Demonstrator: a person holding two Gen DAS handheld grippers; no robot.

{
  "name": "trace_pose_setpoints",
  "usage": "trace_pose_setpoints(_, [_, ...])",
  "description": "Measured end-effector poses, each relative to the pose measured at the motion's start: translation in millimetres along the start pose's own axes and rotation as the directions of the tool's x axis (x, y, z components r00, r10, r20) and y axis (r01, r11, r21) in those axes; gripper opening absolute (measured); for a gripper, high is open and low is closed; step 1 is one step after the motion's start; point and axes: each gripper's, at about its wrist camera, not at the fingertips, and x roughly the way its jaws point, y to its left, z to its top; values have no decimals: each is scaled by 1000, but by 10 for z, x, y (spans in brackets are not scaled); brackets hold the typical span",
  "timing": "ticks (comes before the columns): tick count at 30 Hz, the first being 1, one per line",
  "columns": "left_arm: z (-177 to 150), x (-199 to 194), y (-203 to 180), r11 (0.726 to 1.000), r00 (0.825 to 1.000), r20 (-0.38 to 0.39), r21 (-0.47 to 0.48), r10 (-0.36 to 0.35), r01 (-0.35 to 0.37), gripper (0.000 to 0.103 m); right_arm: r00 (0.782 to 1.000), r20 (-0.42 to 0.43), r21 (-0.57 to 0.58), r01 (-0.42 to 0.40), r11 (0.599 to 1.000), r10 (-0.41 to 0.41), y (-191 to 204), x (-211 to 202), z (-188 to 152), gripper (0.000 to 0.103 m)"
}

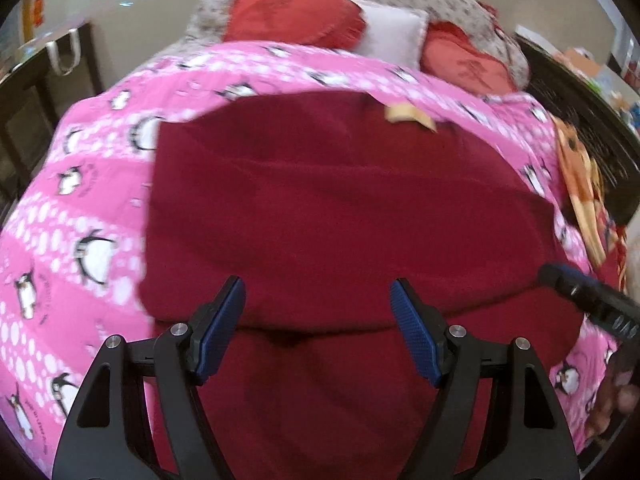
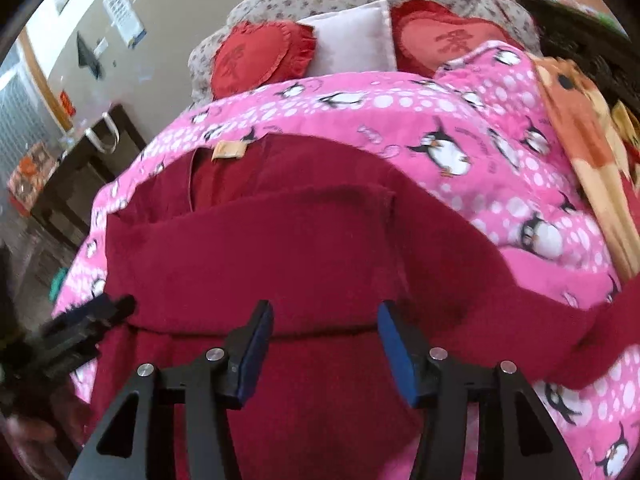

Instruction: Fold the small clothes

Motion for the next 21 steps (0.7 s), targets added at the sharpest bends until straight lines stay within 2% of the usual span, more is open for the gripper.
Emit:
trace_pose_setpoints(2, [-43, 118, -97, 999, 999, -42, 32, -7, 9, 75, 1000, 13, 40, 6, 999, -6, -139, -116, -9, 52])
trace_pose_setpoints(4, [-120, 226, -185, 997, 998, -61, 73, 17, -12, 75, 1000, 29, 85, 8, 996, -10, -305, -241, 3, 52])
trace_pose_setpoints(6, [-171, 261, -242, 993, 998, -44, 112, 43, -38, 75, 999, 48, 117, 20, 993, -26, -465, -366, 27, 52])
trace_pose_setpoints(9, [-191, 264, -248, 992, 999, -24, 121, 43, -39, 76, 993, 66, 173, 85, 981, -98, -794, -543, 99, 54])
trace_pose_setpoints(12, [-194, 271, -209, 994, 999, -23, 107, 24, -21, 76, 977, 58, 236, 189, 953, -207, -1209, -679, 188, 55])
trace_pose_setpoints(14, [-197, 270, -213, 994, 1000, -14, 107, 24, -22, 76, 963, 26, 291, 248, 924, -267, -1522, -718, 259, 61])
trace_pose_setpoints(16, [-227, 268, -215, 993, 1000, -6, 113, 29, -28, 77, 947, -18, 345, 305, 887, -319, -1830, -717, 312, 62])
trace_pose_setpoints(21, [-254, 274, -224, 993, 1000, 4, 115, 30, -30, 78, 918, -82, 398, 386, 832, -387, -2325, -702, 400, 62])
